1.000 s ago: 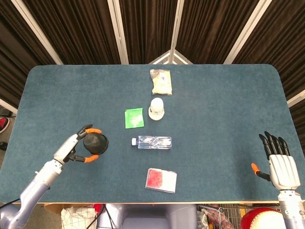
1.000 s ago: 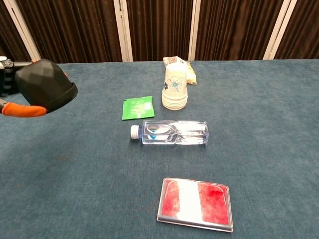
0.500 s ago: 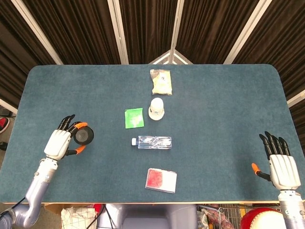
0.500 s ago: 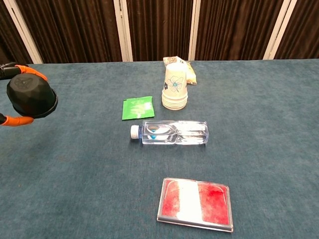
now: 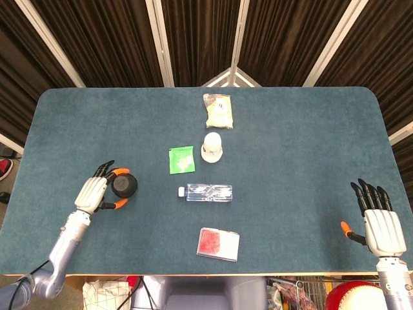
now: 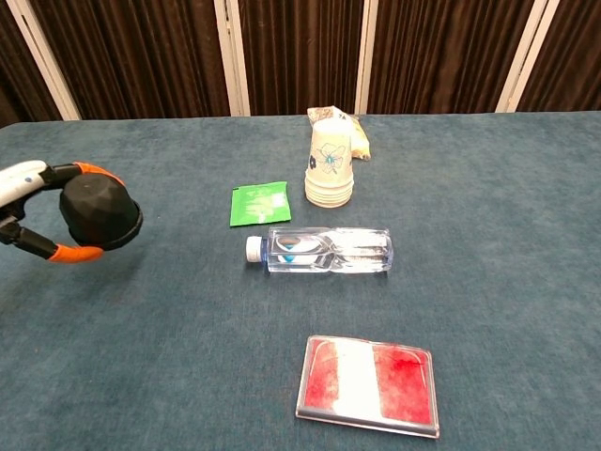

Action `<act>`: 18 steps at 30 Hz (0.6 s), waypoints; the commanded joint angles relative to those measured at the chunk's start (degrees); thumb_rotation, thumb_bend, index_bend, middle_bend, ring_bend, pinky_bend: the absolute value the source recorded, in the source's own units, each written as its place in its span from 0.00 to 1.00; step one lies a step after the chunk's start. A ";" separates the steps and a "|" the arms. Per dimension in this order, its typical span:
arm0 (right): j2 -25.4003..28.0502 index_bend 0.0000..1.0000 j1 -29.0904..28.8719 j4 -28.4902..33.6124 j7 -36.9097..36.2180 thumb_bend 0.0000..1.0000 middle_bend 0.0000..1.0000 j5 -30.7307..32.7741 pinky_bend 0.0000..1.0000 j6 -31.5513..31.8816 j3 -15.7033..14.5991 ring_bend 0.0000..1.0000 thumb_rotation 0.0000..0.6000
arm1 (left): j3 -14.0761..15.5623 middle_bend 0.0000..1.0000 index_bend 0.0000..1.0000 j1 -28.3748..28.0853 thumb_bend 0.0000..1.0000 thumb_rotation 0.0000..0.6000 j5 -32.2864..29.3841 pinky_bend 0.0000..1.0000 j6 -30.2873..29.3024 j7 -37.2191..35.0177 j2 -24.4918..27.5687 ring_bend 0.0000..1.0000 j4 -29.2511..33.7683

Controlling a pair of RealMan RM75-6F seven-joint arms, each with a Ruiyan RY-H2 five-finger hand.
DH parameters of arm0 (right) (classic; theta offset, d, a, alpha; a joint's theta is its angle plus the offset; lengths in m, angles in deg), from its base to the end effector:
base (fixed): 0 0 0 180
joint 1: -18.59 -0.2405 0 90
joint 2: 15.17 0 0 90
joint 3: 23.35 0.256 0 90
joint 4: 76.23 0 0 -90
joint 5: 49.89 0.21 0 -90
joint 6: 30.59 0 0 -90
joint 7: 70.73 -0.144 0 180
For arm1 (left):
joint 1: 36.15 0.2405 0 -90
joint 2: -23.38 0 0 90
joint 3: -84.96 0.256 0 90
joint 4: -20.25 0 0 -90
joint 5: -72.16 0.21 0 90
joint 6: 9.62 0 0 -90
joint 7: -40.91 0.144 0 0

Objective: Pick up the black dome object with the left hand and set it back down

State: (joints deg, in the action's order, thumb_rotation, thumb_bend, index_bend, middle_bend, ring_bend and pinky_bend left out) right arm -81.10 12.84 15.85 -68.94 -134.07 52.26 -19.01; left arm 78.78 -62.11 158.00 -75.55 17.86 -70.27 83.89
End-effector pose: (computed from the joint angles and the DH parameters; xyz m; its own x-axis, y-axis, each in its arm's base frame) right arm -0.3103 -0.1911 0.1494 0.3944 -0.0121 0.9189 -0.9189 0.0048 0.3945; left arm -0.2636 0.3016 -0.0046 0.0497 0.2460 0.9680 0.9765 -0.2157 0.0047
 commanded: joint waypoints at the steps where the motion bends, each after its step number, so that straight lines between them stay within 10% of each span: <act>1: -0.02 0.05 0.00 -0.11 -0.07 0.28 0.02 0.03 0.01 -0.02 -0.01 0.06 1.00 | 0.04 0.39 0.46 -0.80 0.51 1.00 -0.88 0.00 1.55 -0.31 -0.96 0.00 -0.05; 18: 0.27 0.05 0.01 0.22 -0.48 0.28 0.02 0.14 0.01 0.01 0.10 0.06 1.00 | 0.30 0.26 0.41 -1.99 0.49 1.00 -5.41 0.00 6.18 5.57 -3.49 0.00 0.47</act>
State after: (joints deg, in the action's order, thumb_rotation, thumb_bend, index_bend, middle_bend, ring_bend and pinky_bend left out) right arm -80.84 12.86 16.06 -69.43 -133.93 52.27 -18.91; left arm 79.06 -64.09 152.60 -69.39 23.42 -73.74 84.35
